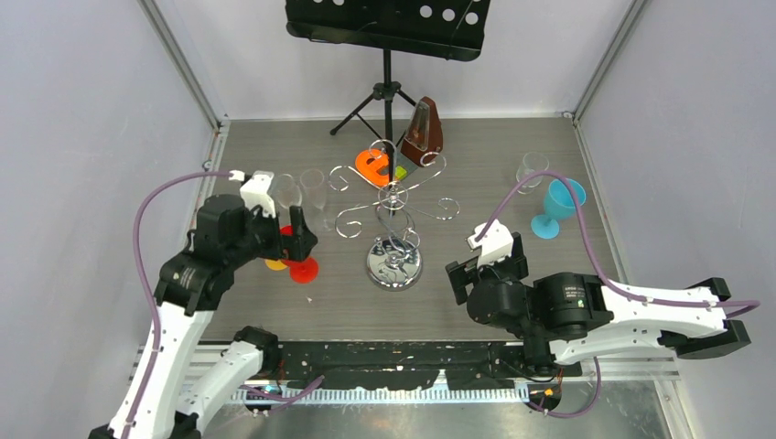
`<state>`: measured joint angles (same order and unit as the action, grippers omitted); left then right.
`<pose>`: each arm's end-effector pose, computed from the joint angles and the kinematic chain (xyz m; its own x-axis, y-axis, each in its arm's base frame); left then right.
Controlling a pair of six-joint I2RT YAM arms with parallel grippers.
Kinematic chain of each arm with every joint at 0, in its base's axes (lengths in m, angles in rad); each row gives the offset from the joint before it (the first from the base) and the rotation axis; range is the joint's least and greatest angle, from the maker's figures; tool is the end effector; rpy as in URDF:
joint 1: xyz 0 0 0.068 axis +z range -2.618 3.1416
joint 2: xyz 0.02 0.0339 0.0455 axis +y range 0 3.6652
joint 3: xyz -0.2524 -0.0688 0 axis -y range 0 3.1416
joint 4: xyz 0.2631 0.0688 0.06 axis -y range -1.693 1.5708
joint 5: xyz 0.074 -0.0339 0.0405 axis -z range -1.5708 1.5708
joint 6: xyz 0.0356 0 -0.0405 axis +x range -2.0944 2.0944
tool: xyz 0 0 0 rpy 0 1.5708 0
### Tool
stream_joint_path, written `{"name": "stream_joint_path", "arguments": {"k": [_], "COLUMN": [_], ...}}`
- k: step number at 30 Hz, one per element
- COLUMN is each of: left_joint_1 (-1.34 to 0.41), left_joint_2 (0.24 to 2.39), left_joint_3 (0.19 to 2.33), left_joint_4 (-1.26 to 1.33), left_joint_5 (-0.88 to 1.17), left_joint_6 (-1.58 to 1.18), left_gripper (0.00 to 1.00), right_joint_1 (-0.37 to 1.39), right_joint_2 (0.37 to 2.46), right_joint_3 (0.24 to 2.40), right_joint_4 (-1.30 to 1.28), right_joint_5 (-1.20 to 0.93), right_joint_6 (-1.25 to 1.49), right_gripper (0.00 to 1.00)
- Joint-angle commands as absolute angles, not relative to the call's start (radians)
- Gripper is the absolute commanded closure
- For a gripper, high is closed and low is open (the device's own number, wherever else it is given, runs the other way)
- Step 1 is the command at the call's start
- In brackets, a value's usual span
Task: Take the wine glass off the wine glass rack
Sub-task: Reset both arms
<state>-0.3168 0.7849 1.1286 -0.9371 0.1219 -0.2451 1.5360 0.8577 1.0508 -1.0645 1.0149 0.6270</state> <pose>0.1503 -0.0538 0.3759 -0.6138 -0.0523 -0.7878 0.2640 0.9268 -0.2671 0.0358 0.1602 0.3428 -0.3198 -0.2879 -0.9027 -0.3960 0.9061 -0.1487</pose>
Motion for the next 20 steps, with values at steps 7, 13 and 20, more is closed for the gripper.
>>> {"name": "stream_joint_path", "arguments": {"k": [7, 13, 20], "left_joint_1": [-0.321, -0.321, -0.321], "left_joint_2": [0.625, 0.538, 0.513], "left_joint_3": [0.957, 0.853, 0.822], "left_joint_4": [-0.757, -0.671, -0.654], "left_joint_5": [0.415, 0.511, 0.530], "left_joint_6": [-0.223, -0.222, -0.219], "left_gripper": [0.00, 0.00, 0.00], "right_joint_1": [1.536, 1.536, 1.536], "right_joint_2": [0.802, 0.797, 0.784], "right_joint_3": [1.037, 1.027, 1.005], "right_joint_4": [-1.125, -1.125, -1.103], "right_joint_5": [1.093, 1.096, 1.109], "right_joint_6": [0.774, 0.780, 0.781], "right_gripper": [0.05, 0.05, 0.05]}}
